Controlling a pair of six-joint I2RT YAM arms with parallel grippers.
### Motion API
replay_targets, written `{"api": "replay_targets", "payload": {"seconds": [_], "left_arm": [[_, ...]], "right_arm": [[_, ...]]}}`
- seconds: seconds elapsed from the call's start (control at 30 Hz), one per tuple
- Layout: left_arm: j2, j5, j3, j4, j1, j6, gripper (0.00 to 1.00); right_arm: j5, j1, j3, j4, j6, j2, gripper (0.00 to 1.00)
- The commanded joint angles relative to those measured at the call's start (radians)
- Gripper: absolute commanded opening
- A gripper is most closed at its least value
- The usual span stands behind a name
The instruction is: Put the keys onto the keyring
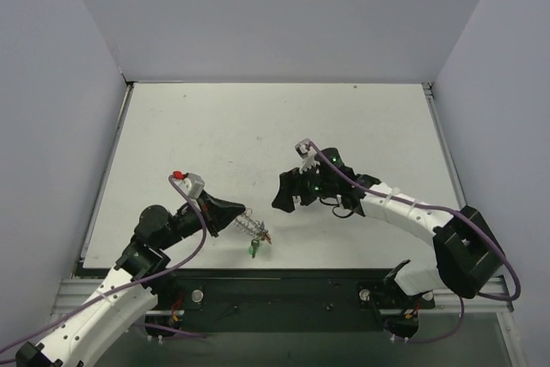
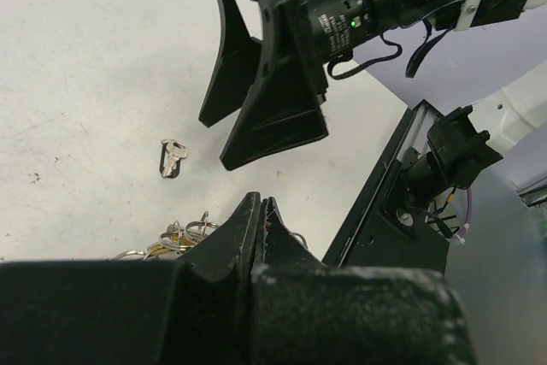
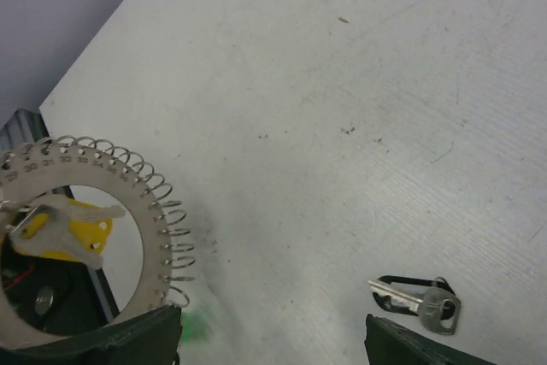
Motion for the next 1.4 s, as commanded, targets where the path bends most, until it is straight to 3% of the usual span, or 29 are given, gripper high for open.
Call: {"api": "replay_targets", "payload": {"seconds": [0.0,0.33,0.5,0.9,1.23,1.37], "left_arm": [[0.017,0.014,0.139,-0.037,0.000,0.048,0.00],[0.135,0.340,0.290,-0.019,0.000,0.049,0.00],[0.163,0.457,0.275,0.104,0.000,-0.004,0.00],[0.165,0.462,0.239,0.291,0.000,-0.107,0.00],[0.154,0.410,0.227,0.301,0.000,-0.104,0.00],[0.140,0.381,0.227,0.261,0.000,-0.087,0.00]], "right_arm": [[-0.172,0.000,0.045,0.070,-0.069,-0.157,0.87],[-0.556,0.006,0.075,0.240,0.000,-0.286,0.66],[-0.602,0.033,0.103,0.242,0.018,-0.319,0.63],[-0.649,0.140,0.154,0.167,-0.026,-0.274,0.62],[-0.603,0.168,0.152,0.150,-0.025,-0.268,0.49],[-0.491,0.165,0.131,0.133,-0.028,-0.309,0.48]]}}
